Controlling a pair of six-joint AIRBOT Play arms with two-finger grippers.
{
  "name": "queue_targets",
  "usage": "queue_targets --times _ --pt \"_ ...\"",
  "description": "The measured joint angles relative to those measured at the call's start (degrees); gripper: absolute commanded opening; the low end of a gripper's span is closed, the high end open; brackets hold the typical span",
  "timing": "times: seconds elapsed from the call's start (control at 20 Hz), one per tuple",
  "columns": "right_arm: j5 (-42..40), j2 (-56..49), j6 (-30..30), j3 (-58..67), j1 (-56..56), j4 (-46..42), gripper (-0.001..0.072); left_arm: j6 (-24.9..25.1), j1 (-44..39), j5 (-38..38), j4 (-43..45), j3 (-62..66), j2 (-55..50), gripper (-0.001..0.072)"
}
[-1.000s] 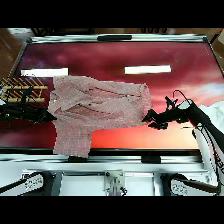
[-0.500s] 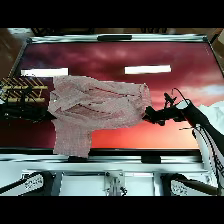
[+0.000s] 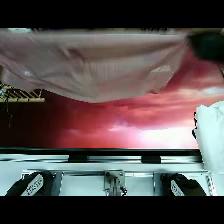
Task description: Fold the shirts.
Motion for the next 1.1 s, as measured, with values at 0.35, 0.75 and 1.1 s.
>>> queue_targets --times 0.35,0.75,1.1 --pt "2.5 13.9 7.2 14.3 0.0 -15.6 0.0049 -8.3 0.0 5.7 7.5 14.7 13.8 0.0027" --pt "12.9 10.8 9.1 16.0 0.1 -24.7 0.005 -8.8 -0.1 -2.8 11.1 11.8 13.3 0.0027" --pt "27.5 -13.5 9.1 16.1 0.1 -27.1 0.0049 -4.1 -1.4 -12.7 7.2 0.2 -3.8 0.0027"
